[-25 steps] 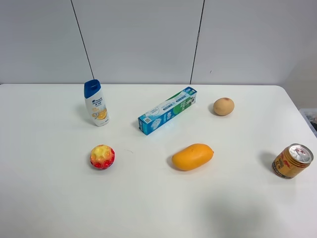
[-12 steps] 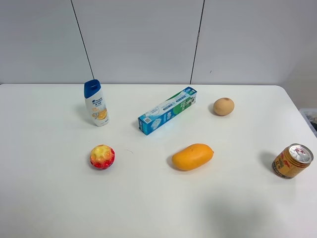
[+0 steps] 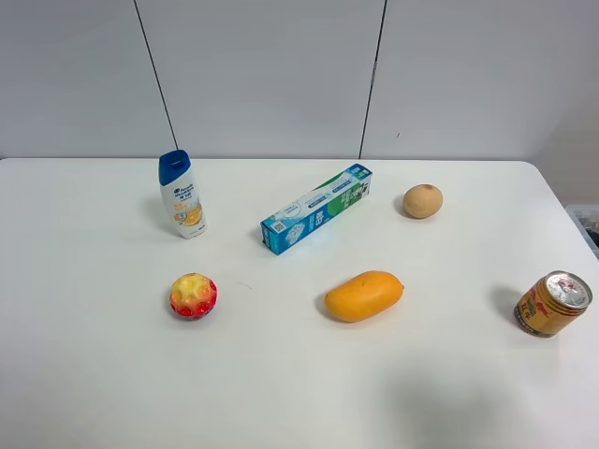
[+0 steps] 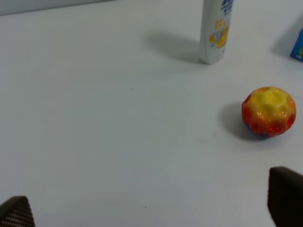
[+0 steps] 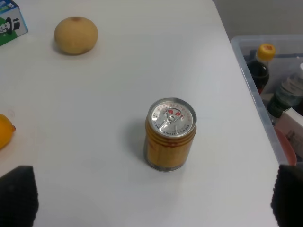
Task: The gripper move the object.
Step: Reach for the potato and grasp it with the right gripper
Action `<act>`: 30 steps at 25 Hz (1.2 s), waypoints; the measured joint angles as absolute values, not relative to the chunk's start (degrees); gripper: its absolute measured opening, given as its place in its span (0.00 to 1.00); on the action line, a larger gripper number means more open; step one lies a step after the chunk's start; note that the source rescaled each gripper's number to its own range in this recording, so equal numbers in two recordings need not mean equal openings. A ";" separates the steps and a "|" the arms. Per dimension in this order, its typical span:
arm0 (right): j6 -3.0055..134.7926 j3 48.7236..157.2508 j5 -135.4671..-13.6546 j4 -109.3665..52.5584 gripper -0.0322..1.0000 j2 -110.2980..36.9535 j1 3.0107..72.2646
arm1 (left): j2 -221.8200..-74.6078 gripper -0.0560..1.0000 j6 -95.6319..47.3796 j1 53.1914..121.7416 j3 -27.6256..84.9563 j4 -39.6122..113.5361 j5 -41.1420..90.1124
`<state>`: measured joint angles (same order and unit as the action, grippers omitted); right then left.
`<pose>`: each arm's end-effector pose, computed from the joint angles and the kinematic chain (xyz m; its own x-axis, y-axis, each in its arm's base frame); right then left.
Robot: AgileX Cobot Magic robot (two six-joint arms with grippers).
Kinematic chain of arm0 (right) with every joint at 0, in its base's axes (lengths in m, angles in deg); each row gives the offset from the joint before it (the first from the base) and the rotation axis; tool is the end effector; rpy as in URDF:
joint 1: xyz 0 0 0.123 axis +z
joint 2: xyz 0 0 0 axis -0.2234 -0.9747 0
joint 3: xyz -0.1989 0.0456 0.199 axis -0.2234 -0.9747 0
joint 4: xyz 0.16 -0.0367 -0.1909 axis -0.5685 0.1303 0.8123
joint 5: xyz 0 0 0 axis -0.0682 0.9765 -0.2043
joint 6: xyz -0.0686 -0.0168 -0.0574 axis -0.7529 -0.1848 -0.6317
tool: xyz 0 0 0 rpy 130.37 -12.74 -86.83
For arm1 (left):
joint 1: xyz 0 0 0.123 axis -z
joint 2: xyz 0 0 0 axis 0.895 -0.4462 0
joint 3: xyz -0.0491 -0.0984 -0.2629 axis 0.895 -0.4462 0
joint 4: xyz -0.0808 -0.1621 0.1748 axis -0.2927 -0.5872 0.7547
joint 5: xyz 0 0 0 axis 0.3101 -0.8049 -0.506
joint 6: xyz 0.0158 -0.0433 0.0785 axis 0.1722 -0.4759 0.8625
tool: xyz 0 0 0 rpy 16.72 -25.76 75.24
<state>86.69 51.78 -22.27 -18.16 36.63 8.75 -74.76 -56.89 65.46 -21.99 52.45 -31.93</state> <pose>-0.0066 -0.0028 0.2778 -0.4633 -0.0221 -0.8859 0.0789 0.9947 -0.0660 -0.0059 0.0029 0.2793 -0.4380 0.0548 -0.8973 0.0245 0.9985 0.0490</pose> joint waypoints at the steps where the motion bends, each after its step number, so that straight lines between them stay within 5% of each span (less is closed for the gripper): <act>1: 86.69 51.78 -22.27 -18.16 1.00 36.63 8.75 | -74.76 1.00 -56.89 65.46 -21.99 52.45 -31.93; 22: 86.69 51.78 -22.21 -18.78 1.00 35.99 8.75 | -74.76 1.00 -56.94 65.46 -21.99 52.45 -31.93; 30: 86.59 54.99 -23.76 -22.83 1.00 18.23 8.75 | -74.76 1.00 -56.94 65.46 -21.99 52.45 -31.93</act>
<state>86.59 54.99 -23.76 -22.83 18.23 8.75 -74.76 -56.94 65.46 -21.99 52.45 -31.93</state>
